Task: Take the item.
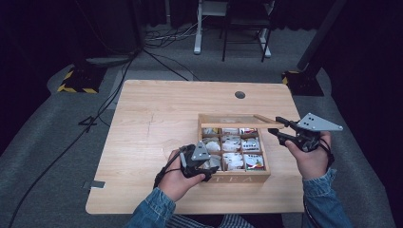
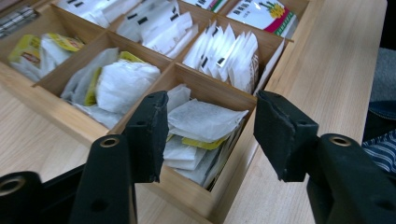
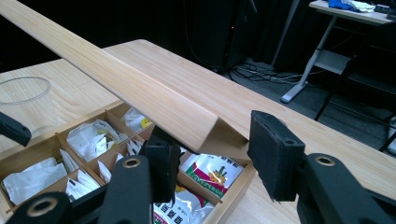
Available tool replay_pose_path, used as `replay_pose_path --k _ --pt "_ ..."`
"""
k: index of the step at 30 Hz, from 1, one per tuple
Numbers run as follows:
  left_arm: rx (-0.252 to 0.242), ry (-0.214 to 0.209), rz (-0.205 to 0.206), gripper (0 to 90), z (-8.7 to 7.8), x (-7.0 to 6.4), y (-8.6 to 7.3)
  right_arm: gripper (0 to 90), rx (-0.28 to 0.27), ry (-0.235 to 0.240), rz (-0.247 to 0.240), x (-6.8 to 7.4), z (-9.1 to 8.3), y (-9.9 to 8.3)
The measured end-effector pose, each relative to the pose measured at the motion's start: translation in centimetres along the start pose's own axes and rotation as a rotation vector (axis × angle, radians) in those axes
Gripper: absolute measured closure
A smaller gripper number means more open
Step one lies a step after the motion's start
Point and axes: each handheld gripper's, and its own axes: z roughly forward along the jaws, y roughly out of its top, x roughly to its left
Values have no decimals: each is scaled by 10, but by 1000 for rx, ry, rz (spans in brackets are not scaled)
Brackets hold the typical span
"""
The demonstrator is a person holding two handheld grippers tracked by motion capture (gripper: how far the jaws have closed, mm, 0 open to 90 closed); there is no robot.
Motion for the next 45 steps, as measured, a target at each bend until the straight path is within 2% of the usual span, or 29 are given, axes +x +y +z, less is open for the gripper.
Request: replay_pose_path --k 3,7,12,25,36,42,45 --pt "-12 1 8 542 5 0 0 540 -2 4 2 0 0 0" --pt "6 -18 17 641 9 -1 0 539 -4 7 5 -1 0 0" --pt "12 -32 15 668 11 0 -2 536 -4 10 10 -1 1 -1" --pt "24 -13 30 660 21 4 0 529 1 10 13 -1 2 -2" --pt "54 -37 67 794 20 2 1 528 6 10 12 -1 2 -2" --pt "57 -46 81 823 22 2 1 528 5 9 14 -1 2 -2" --pt "62 -54 87 879 22 1 1 527 6 10 14 -1 3 -3"
